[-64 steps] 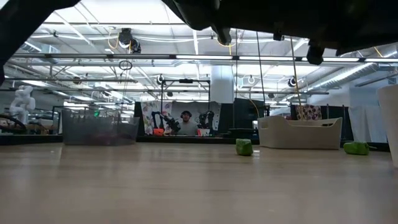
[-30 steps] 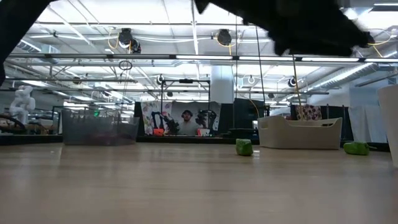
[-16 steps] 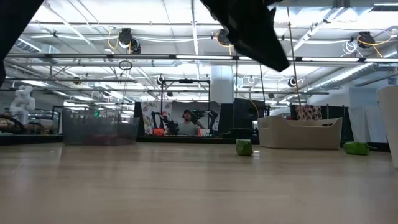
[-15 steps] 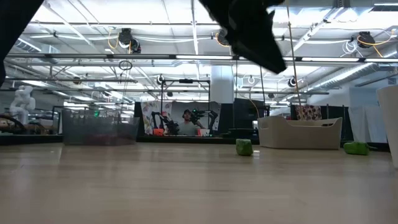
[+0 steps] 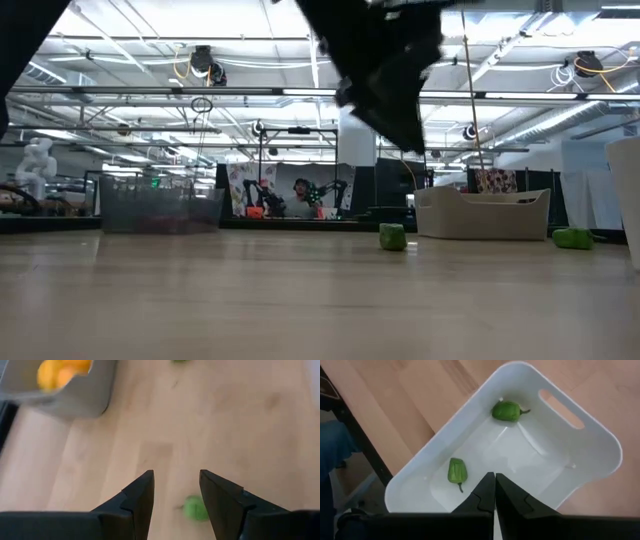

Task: Sort produce into baskets
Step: Put the left green chili pepper into the white bin

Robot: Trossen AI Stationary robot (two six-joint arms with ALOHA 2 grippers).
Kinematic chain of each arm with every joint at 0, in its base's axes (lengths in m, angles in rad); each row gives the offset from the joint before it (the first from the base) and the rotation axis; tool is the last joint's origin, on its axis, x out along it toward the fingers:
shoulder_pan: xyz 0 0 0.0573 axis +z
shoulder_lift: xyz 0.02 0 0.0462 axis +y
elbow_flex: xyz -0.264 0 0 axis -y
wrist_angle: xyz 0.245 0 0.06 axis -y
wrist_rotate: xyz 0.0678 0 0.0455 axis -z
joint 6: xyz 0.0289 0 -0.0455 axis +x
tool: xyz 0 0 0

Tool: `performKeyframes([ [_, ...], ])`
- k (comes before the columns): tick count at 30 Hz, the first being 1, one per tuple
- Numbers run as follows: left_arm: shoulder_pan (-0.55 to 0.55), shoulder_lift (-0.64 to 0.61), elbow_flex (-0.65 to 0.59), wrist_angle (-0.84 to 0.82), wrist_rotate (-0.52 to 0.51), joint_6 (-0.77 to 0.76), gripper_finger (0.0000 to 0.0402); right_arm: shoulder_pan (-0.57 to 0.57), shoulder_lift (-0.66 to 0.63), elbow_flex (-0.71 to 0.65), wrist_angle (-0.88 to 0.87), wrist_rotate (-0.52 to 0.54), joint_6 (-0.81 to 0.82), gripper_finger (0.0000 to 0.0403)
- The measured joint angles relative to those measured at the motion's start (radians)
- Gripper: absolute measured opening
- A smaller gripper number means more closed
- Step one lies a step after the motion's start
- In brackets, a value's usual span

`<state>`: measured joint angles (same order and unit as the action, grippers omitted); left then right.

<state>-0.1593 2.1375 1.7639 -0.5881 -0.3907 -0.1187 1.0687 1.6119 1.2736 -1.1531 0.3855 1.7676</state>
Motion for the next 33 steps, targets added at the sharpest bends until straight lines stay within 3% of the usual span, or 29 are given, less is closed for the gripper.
performKeyframes([
  [5,-0.023,-0.045,-0.13,0.001,-0.146,-0.077,0.0166,0.0,0.0,0.0,0.009,0.004,-0.001,0.0004],
  [11,-0.054,-0.098,-0.306,0.271,-0.262,-0.144,0.0166,0.0,0.0,0.0,0.008,0.003,-0.053,0.0004],
  [15,-0.053,-0.115,-0.36,0.459,-0.23,-0.208,0.0166,0.0,0.0,0.0,-0.001,0.006,-0.051,0.0004],
  [19,-0.04,-0.11,-0.365,0.489,-0.107,-0.241,0.0166,0.0,0.0,0.0,0.0,0.006,-0.049,0.0004],
  [23,-0.028,-0.111,-0.364,0.494,-0.045,-0.244,0.0173,0.0,0.0,0.0,0.0,0.007,-0.05,0.0004],
  [33,-0.021,-0.082,-0.364,0.496,-0.027,-0.392,0.0273,0.0,0.0,0.0,0.001,0.01,-0.026,0.0004],
])
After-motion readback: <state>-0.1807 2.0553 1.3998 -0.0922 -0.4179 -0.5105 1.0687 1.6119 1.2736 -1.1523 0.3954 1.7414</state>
